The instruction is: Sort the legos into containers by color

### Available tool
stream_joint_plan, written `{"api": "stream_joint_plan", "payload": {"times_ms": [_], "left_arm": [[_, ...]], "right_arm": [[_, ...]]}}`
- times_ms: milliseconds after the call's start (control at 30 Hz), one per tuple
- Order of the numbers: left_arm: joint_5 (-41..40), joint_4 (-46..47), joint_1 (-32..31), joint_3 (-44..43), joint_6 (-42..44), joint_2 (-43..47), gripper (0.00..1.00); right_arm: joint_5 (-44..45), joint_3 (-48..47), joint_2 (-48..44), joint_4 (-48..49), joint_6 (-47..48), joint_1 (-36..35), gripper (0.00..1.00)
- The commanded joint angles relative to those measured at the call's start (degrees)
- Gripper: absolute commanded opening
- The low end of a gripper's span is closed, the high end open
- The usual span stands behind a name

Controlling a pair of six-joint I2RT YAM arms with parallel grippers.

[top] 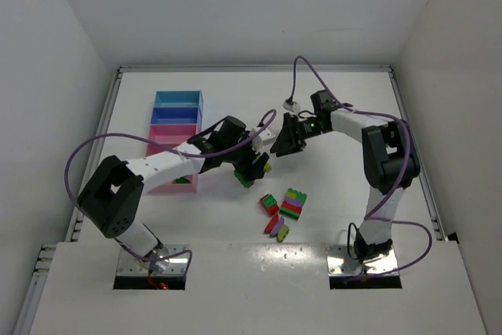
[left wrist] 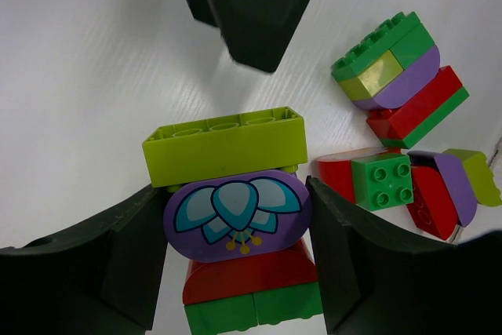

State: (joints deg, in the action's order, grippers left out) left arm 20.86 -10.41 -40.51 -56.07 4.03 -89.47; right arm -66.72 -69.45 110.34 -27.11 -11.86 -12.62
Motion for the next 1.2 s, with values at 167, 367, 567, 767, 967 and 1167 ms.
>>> {"api": "stream_joint_plan", "payload": {"times_ms": [167, 367, 567, 767, 967, 1167], "left_arm": [[1.9, 2.59, -0.97, -3.78, -0.17, 1.67, 0.25], [1.9, 2.59, -1.5, -4.31, -0.17, 1.14, 0.25], [0.76, 2.59, -1.5, -3.78, -0.17, 1.14, 0.25], [-0.91, 2.59, -0.8, -1.41, 0.36, 2.81, 0.25], [-2.49, 0.05, 3.68, 2.54, 2.12, 6.32, 0.25], [-2.49, -3.64, 7.55, 5.97, 3.87, 11.59, 0.25]], "right_arm": [[-2.89, -4.46, 4.0, -1.18, -0.27, -3.2, 0.72], [-4.03, -6.74, 5.93, -3.55, 1.66, -6.45, 0.66], [-5.79, -7.28, 6.46, -3.56, 1.66, -7.59, 0.16], [-6.49, -6.75, 5.32, -7.6, 5.0, -4.26, 0.0], [-4.91, -9.03, 4.79, -8.75, 6.23, -0.39, 0.0], [-0.61, -19.73, 6.46, -6.55, 2.02, 1.55, 0.0]]}}
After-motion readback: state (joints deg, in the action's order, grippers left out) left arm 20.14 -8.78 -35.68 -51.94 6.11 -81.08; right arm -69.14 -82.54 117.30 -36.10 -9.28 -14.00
